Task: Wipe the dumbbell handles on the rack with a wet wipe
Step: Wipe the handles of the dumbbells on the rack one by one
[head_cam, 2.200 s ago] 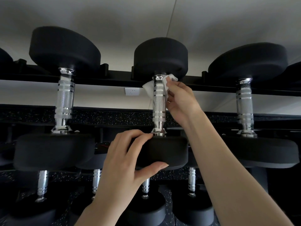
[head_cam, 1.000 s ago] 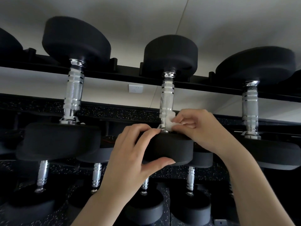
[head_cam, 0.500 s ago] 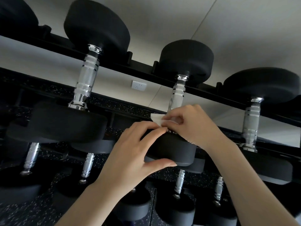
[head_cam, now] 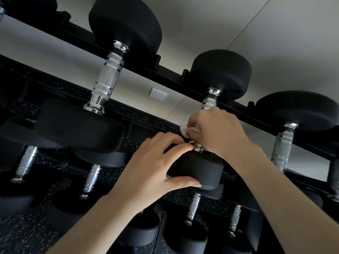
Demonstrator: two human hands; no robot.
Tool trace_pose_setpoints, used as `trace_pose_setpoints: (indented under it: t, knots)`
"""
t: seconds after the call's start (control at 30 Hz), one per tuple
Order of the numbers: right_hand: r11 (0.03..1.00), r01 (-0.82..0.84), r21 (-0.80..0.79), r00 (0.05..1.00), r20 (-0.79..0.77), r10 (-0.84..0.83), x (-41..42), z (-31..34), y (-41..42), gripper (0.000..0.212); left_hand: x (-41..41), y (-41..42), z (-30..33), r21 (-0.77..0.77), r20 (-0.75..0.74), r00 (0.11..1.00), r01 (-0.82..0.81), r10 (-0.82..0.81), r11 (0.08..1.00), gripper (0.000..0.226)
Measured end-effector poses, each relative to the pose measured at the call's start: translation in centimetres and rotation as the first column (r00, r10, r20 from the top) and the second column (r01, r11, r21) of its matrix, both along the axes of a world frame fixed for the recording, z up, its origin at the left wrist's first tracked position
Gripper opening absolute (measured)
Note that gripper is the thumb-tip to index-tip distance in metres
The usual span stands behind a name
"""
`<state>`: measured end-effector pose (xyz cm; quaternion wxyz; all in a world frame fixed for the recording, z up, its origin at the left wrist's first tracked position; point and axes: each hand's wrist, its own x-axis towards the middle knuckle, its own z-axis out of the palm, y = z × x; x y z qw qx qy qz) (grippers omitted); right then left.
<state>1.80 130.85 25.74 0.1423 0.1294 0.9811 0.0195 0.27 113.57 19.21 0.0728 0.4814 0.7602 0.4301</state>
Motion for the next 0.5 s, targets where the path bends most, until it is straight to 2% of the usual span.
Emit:
trace_pose_setpoints:
  t: [0.1,0.33,0.5]
  knots:
    - [1.000,0.013,0.025,0.999,-0.050,-0.012,-0.7,0.0,0.8,0.020,-0.1,0.0,0.0,-0.012,-0.016,1.000,0.002,-0.002,1.000,0.060]
    - [0.987,0.163,-0.006,0.969,-0.187,-0.161,-2.7,0.3,3.3,0.019,-0.1,-0.1,0.1,-0.009,-0.009,1.000,-0.003,0.003,1.000,0.060]
    - [0.982,0.158,0.106,0.892,-0.442,-0.096,-2.4,-1.2,3.8,0.023,0.0,-0.1,0.1,-0.009,-0.015,1.000,-0.002,0.002,1.000,0.062]
